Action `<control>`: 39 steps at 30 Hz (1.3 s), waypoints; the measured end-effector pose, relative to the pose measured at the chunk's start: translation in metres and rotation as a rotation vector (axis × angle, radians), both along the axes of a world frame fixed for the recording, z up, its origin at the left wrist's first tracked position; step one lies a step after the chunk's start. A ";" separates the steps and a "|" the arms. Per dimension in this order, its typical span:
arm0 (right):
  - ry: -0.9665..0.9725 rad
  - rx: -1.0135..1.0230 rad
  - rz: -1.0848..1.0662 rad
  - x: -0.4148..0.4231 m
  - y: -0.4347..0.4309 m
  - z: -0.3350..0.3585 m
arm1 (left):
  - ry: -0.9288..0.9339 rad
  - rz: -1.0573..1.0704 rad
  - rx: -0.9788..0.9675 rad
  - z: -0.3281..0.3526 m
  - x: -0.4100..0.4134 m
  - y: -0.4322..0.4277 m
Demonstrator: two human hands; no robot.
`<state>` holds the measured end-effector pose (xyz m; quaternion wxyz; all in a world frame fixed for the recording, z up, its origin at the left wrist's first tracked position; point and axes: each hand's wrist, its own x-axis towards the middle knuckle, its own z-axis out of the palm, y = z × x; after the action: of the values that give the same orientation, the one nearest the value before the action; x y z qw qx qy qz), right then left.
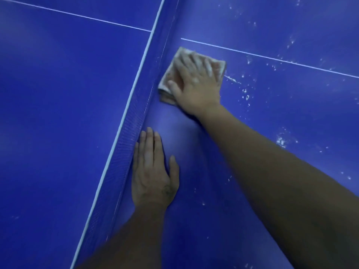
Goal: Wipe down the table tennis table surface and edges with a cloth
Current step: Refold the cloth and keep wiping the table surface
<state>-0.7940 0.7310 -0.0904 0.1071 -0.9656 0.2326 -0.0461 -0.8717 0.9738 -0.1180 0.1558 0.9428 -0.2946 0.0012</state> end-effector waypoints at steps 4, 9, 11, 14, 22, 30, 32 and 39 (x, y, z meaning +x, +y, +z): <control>-0.009 -0.009 -0.214 -0.051 -0.052 0.001 | 0.052 0.007 0.005 0.000 0.000 0.000; 0.080 0.014 -0.329 -0.123 -0.050 0.010 | 0.065 0.002 0.023 -0.001 0.000 0.000; 0.142 0.021 -0.302 -0.115 -0.035 0.012 | 0.070 0.000 0.028 -0.001 -0.001 0.000; 0.154 -0.003 -0.152 -0.070 -0.018 0.013 | 0.053 -0.015 0.020 -0.002 0.000 0.003; 0.015 -0.076 -0.074 -0.040 -0.078 0.000 | 0.060 -0.017 0.031 -0.005 0.002 0.003; 0.053 -0.033 -0.485 -0.165 -0.105 0.000 | 0.077 -0.017 0.029 -0.004 0.001 0.002; 0.054 -0.013 -0.572 -0.161 -0.098 -0.002 | 0.071 -0.014 0.029 -0.005 0.001 0.002; 0.055 -0.059 -0.531 -0.075 -0.050 -0.003 | 0.079 -0.009 0.024 -0.001 0.001 0.001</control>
<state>-0.8686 0.6814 -0.0936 0.0565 -0.8744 0.4790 -0.0531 -0.8708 0.9743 -0.1195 0.1558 0.9427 -0.2925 -0.0401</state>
